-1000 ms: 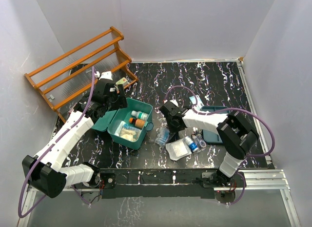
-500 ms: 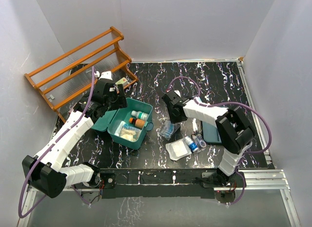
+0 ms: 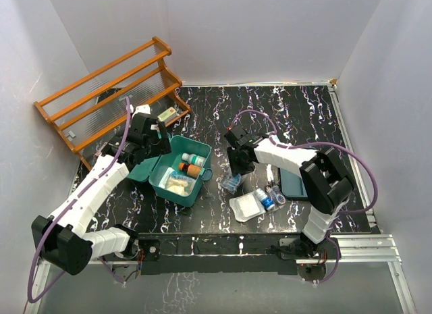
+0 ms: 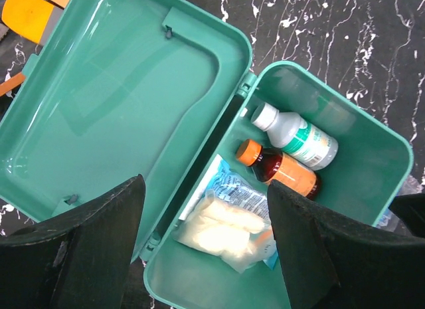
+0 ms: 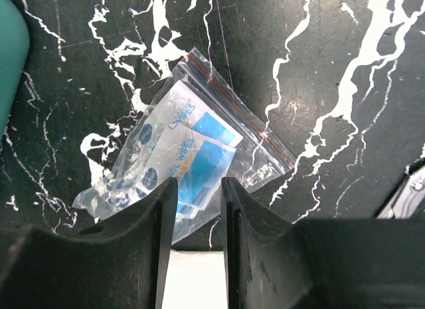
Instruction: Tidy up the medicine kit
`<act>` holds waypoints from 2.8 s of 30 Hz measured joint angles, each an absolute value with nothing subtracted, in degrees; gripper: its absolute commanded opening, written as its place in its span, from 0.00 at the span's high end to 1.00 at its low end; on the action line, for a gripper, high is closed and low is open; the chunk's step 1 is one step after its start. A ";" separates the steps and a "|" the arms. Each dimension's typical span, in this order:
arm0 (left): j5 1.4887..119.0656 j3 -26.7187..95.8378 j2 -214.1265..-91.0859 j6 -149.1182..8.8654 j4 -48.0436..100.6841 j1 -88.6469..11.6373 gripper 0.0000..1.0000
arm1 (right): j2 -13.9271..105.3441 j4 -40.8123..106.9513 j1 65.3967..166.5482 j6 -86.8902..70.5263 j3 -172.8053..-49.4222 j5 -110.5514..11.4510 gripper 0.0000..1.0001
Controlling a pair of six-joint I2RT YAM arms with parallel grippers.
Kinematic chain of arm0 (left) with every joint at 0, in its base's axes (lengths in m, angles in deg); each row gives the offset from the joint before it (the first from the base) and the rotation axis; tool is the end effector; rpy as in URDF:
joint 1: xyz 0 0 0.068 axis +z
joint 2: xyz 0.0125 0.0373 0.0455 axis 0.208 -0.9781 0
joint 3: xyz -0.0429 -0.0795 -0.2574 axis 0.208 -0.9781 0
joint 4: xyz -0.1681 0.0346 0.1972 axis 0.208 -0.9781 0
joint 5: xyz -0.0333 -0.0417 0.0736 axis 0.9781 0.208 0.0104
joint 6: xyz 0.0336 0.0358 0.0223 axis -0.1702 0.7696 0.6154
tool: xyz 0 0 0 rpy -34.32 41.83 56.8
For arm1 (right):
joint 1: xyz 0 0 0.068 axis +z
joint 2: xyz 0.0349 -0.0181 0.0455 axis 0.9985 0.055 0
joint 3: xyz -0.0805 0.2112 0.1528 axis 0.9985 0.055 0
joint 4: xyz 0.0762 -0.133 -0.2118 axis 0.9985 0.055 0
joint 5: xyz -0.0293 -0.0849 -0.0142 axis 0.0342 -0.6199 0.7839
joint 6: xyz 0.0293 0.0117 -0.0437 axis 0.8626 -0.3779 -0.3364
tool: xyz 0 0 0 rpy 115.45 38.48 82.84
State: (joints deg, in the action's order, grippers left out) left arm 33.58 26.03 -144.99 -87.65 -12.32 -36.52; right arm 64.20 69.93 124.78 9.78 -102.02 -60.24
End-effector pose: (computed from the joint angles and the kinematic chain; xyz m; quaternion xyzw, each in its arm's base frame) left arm 0.2326 -0.0937 0.3297 -0.1027 0.8937 -0.0558 0.4332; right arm 0.2682 0.2066 0.1873 -0.1084 0.9792 0.0658 0.1583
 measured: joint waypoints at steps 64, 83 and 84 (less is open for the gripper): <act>68.24 24.23 -161.54 -37.77 4.58 -34.44 0.80 | 50.45 63.04 122.31 -12.21 -113.61 -55.61 1.00; 48.66 19.54 -141.97 -50.10 15.29 -34.64 0.37 | 57.57 62.74 124.52 -15.40 -119.03 -34.25 1.00; 45.47 19.62 -140.90 -51.93 15.79 -34.59 0.36 | 58.45 62.84 125.26 -15.40 -119.57 -34.01 1.00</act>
